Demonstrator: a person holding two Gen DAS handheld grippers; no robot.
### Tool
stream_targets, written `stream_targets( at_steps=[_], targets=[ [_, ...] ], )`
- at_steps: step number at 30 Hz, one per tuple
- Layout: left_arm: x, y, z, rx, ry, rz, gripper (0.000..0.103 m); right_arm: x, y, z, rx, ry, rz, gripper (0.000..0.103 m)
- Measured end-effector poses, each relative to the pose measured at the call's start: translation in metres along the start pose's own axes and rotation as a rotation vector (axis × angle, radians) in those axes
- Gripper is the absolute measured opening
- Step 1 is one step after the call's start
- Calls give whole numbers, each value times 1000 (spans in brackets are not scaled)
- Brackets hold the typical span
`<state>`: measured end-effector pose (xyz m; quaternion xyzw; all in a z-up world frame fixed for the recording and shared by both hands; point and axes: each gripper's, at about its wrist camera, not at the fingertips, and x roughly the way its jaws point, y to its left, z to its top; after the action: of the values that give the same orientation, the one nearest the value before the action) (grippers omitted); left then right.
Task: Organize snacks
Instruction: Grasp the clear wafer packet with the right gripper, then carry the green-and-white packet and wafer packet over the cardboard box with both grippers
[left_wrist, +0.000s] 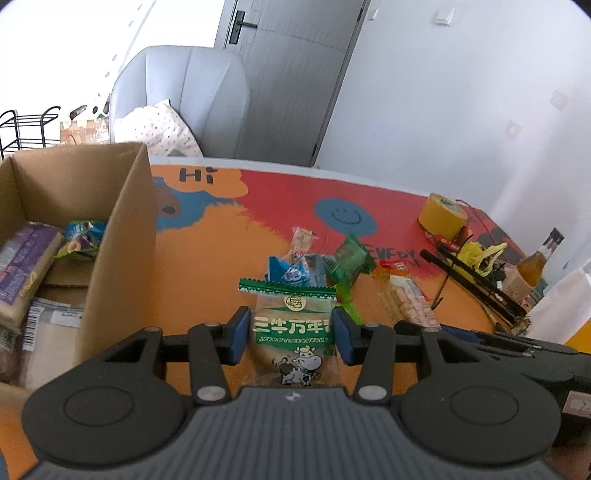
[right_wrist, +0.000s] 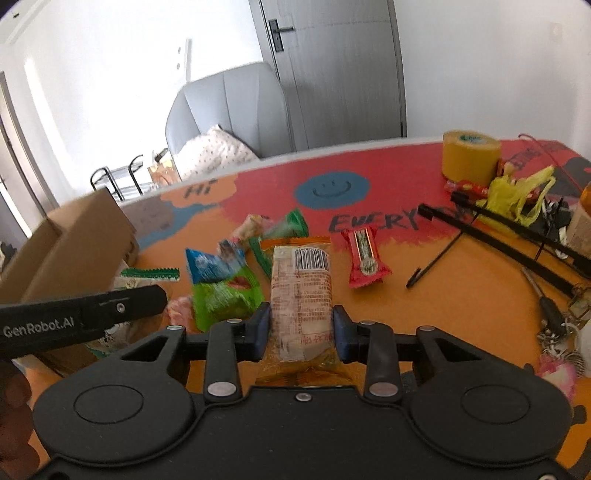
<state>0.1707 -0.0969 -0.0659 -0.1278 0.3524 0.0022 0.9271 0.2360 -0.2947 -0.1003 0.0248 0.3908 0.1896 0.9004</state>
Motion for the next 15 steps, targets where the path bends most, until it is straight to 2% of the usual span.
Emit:
stream_targets(
  at_steps=[11,15],
  targets=[
    [-40,-4,21,17,-100,-19,46,-39,13,19,6,-106,36,33],
    [-51,-2,26,21,-123,-15,46,-45,17,22,30,-125,81,33]
  ],
)
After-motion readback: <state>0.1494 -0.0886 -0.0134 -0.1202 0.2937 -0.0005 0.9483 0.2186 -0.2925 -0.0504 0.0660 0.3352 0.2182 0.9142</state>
